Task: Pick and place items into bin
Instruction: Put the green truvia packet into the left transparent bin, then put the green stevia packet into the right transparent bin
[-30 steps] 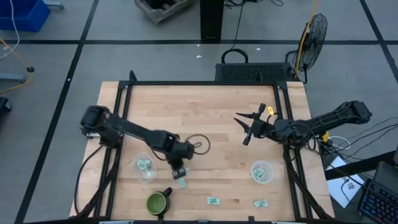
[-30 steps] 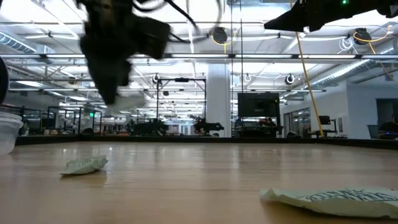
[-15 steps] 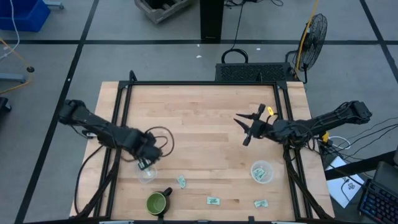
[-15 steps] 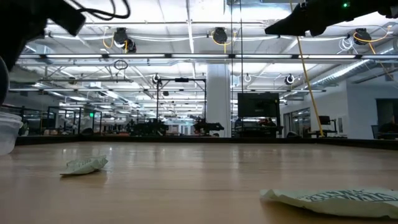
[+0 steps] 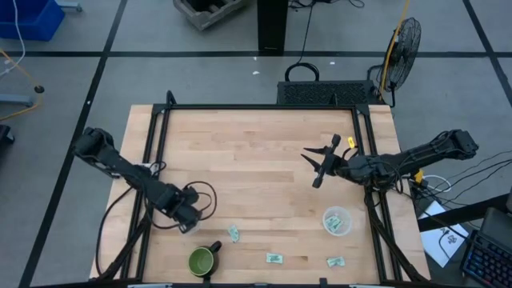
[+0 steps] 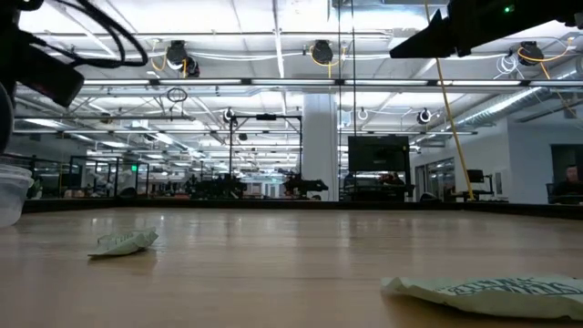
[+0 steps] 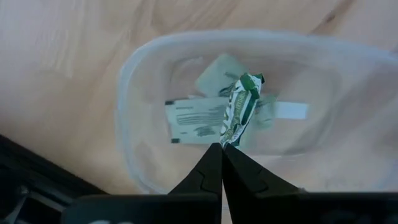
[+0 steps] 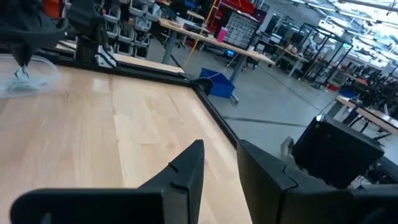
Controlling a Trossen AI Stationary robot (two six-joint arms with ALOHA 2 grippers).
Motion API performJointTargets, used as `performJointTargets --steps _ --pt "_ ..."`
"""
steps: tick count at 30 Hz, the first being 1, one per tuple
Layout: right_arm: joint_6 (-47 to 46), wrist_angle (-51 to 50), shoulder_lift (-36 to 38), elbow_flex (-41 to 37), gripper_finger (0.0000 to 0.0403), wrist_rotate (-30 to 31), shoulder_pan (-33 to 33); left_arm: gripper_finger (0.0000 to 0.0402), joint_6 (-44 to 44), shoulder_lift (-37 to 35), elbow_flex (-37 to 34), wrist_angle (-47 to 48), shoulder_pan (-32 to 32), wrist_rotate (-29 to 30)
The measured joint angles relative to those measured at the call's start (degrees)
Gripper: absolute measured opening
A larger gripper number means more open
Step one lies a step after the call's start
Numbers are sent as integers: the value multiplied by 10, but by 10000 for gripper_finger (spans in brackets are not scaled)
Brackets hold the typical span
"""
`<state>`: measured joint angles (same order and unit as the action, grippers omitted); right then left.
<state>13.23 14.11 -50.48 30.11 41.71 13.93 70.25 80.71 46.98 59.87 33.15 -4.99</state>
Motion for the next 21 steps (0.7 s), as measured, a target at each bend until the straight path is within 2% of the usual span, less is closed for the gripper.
performJointTargets --steps 6,11,15,21 --pt "-6 -11 0 0 89 0 0 5 15 0 -7 -1 -1 0" --pt "-6 -11 0 0 89 0 0 36 56 0 -7 -8 -1 -1" --pt "-6 -12 0 0 89 0 0 63 60 0 -7 -53 -1 -10" --pt "0 -12 0 0 89 0 0 86 11 0 -7 -120 0 -11"
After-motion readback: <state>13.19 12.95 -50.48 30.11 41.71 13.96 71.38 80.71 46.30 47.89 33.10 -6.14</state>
